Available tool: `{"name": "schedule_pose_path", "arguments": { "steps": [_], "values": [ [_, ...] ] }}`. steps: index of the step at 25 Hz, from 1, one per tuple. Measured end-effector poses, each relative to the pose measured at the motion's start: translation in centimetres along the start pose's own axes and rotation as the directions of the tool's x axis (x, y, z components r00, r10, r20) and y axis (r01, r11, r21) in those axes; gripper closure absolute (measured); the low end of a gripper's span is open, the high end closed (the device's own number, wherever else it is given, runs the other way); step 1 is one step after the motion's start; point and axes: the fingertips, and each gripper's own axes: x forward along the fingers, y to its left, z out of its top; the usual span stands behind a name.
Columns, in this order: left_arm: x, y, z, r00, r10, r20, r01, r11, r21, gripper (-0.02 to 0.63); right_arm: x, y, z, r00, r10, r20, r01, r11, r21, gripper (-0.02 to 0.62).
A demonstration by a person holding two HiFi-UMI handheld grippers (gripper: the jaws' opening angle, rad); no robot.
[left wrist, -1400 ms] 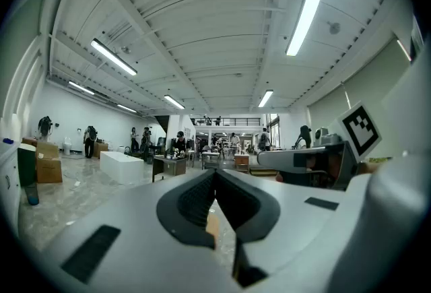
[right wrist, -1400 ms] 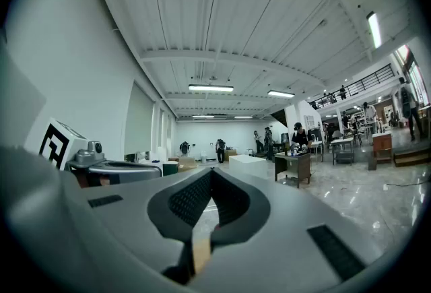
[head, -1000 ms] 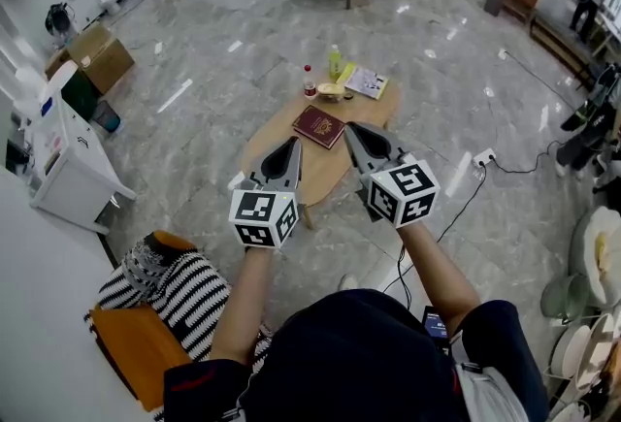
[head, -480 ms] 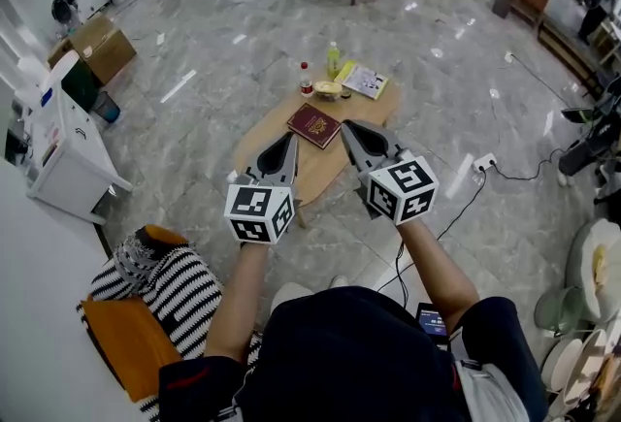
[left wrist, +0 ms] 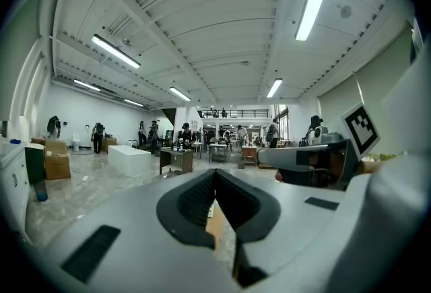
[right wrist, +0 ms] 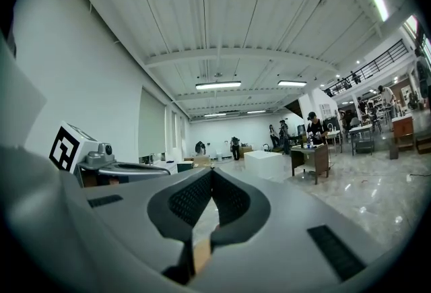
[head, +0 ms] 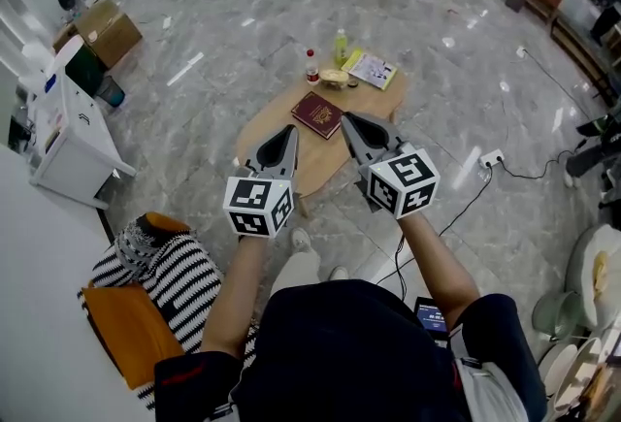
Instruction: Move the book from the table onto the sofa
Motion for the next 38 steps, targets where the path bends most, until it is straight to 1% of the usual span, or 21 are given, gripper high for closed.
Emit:
{"name": "schedule_pose_path", "arguments": {
  "steps": [4,9,14,17,24,32,38],
  "values": [
    [1.1,0.6,-0.1,1.000,-0.011,-0.006,0.011,1.000,0.004,0.592,1.1,-0.6,0.0,1.000,0.002,0.004,-0.002,1.000,0.009,0.580],
    [3.4,2.7,-0.2,1.000,-0.021,-0.004,0.021,1.000,-0.008,0.592,3.7,-2.0,-0.1,1.000,-0.005,0.002,0.005,1.000,0.009,0.580],
    [6.2,5.8,-0.2,0.999,-0.035,0.006,0.035,0.999,-0.016,0.592,7.6,-3.2,0.3,1.000,-0.006,0.018,0.006,1.000,-0.010,0.580],
    [8.0,7.9,0.0,0.999,-0.041,0.001,0.041,0.999,-0.016,0.592,10.4,-4.2,0.6,1.000,-0.011,0.021,0.011,1.000,-0.005,0.580],
    [11.9,12.8,0.2,0.998,-0.062,-0.013,0.062,0.997,-0.035,0.592,16.5,-6.1,0.7,1.000,-0.028,-0.006,0.028,1.000,0.000,0.580],
    [15.4,17.9,-1.2,0.996,-0.088,-0.034,0.085,0.993,-0.078,0.592,22.7,-7.9,-1.5,0.997,-0.052,-0.060,0.053,0.999,0.009,0.580],
    [17.2,21.0,-3.4,0.993,-0.100,-0.067,0.092,0.989,-0.117,0.592,25.4,-8.5,-3.6,0.992,-0.060,-0.107,0.060,0.998,0.003,0.580]
  ]
}}
